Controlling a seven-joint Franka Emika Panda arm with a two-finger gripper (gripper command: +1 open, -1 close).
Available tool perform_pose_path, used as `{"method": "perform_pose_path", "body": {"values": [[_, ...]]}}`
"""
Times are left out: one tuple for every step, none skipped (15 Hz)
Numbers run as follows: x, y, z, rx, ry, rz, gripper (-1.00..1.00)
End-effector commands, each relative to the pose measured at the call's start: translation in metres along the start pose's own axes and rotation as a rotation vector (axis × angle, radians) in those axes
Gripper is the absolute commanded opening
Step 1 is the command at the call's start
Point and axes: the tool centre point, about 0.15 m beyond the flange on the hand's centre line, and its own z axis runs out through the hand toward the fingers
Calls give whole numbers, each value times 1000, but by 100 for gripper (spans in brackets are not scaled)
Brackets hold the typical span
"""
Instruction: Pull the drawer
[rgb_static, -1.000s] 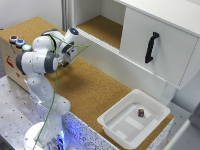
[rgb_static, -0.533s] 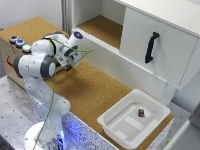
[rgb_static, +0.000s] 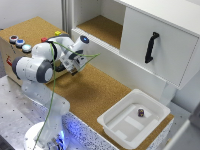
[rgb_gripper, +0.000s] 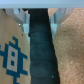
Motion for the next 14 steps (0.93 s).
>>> {"method": "perform_pose_path", "body": {"values": [[-22, 29, -29, -16, 17, -19, 100], [-22, 25, -36, -31, 28, -31, 100], [-21, 21, -43, -54, 28, -37, 100], [-21, 18, -52, -56, 47, -36, 100], [-22, 16, -62, -58, 64, -36, 100], [-23, 13, -68, -63, 72, -41, 100], [-24, 8, -78, -103, 73, -47, 100], [-26, 4, -86, -125, 75, -59, 100], [-27, -1, -96, -165, 76, -76, 100], [-28, -6, -104, -203, 77, -83, 100], [-28, -11, -115, -226, 94, -88, 100], [-28, -17, -126, -253, 110, -97, 100], [-27, -23, -134, -266, 122, -108, 100], [-24, -39, -147, -302, 133, -151, 100]]}}
